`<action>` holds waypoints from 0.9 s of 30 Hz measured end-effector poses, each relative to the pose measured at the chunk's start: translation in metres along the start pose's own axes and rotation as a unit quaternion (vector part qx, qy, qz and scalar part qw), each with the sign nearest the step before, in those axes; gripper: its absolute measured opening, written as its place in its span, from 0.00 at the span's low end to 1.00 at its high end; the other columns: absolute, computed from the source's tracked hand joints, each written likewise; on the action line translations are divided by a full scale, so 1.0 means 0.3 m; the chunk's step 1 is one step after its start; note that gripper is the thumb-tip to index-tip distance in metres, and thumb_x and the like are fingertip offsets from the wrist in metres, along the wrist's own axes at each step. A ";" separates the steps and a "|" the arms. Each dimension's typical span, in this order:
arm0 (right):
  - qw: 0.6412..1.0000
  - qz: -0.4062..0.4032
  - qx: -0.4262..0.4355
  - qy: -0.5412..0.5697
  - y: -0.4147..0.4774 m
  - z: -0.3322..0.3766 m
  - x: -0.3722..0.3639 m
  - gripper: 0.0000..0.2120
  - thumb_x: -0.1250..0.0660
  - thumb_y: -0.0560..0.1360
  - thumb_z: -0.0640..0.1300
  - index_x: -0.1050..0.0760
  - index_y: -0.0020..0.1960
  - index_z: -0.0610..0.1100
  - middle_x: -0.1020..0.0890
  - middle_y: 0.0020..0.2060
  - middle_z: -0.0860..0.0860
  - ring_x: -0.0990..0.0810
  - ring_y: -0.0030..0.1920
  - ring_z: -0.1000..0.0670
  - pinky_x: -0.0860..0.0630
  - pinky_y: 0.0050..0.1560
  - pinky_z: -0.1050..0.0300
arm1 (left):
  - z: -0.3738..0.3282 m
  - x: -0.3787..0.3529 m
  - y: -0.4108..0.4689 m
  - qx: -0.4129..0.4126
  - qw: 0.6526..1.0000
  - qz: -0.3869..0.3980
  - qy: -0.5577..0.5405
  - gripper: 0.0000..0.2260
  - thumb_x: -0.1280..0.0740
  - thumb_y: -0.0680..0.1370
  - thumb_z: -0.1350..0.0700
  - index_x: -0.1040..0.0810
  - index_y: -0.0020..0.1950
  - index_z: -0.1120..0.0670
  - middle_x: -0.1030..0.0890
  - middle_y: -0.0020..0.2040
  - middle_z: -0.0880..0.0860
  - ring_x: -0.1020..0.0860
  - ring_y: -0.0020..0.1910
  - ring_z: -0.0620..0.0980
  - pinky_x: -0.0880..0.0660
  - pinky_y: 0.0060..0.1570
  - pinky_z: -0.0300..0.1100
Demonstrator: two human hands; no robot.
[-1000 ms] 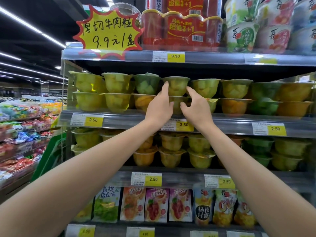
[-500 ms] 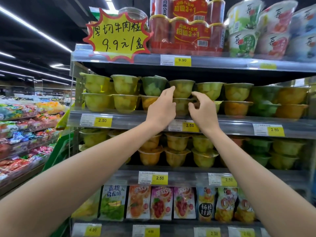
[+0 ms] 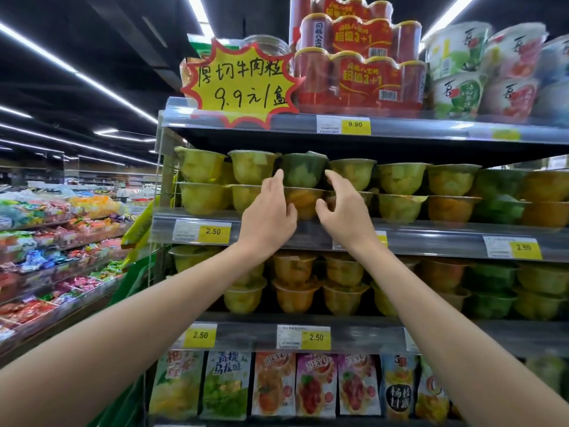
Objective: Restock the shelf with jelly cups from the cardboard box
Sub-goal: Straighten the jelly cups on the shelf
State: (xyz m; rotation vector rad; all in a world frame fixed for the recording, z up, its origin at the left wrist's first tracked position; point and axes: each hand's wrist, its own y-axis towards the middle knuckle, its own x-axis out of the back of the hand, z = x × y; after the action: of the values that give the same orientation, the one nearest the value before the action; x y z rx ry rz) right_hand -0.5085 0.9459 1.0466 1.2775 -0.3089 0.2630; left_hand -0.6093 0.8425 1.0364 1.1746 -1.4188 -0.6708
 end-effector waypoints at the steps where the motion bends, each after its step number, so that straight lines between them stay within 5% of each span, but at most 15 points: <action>1: 1.000 0.014 -0.014 0.002 0.008 0.004 -0.010 0.28 0.36 0.78 0.40 0.41 0.76 0.40 0.33 0.73 0.45 0.35 0.72 0.48 0.40 0.65 0.65 | -0.001 0.005 0.004 0.000 1.000 0.014 -0.002 0.29 0.39 0.81 0.54 0.49 0.78 0.56 0.38 0.75 0.54 0.25 0.61 0.52 0.28 0.48 0.39; 6: 0.998 0.034 -0.054 0.022 0.042 0.008 -0.041 0.31 0.36 0.78 0.41 0.45 0.77 0.41 0.37 0.75 0.45 0.39 0.75 0.48 0.42 0.69 0.62 | -0.015 0.000 0.040 0.003 0.997 0.069 -0.017 0.31 0.40 0.81 0.55 0.54 0.79 0.56 0.41 0.77 0.56 0.27 0.65 0.56 0.27 0.56 0.45; 14: 0.999 0.004 -0.042 0.009 0.040 -0.005 -0.052 0.29 0.35 0.78 0.42 0.41 0.76 0.40 0.34 0.73 0.45 0.37 0.74 0.48 0.40 0.70 0.60 | -0.007 -0.019 0.053 0.002 0.998 0.039 -0.038 0.28 0.38 0.81 0.60 0.47 0.78 0.56 0.34 0.74 0.56 0.32 0.70 0.54 0.33 0.66 0.44; 27: 0.999 0.014 -0.044 -0.026 0.055 -0.013 -0.057 0.29 0.35 0.78 0.42 0.40 0.76 0.41 0.33 0.73 0.45 0.35 0.73 0.47 0.39 0.70 0.58 | -0.001 -0.031 0.067 0.004 0.998 0.056 -0.035 0.28 0.38 0.80 0.59 0.45 0.77 0.56 0.31 0.71 0.58 0.27 0.65 0.56 0.28 0.60 0.46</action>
State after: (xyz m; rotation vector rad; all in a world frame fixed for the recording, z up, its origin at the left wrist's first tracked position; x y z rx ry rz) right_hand -0.5299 0.9538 1.0540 1.1947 -0.3795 0.2365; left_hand -0.6157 0.8580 1.0509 1.0779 -1.5357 -0.6321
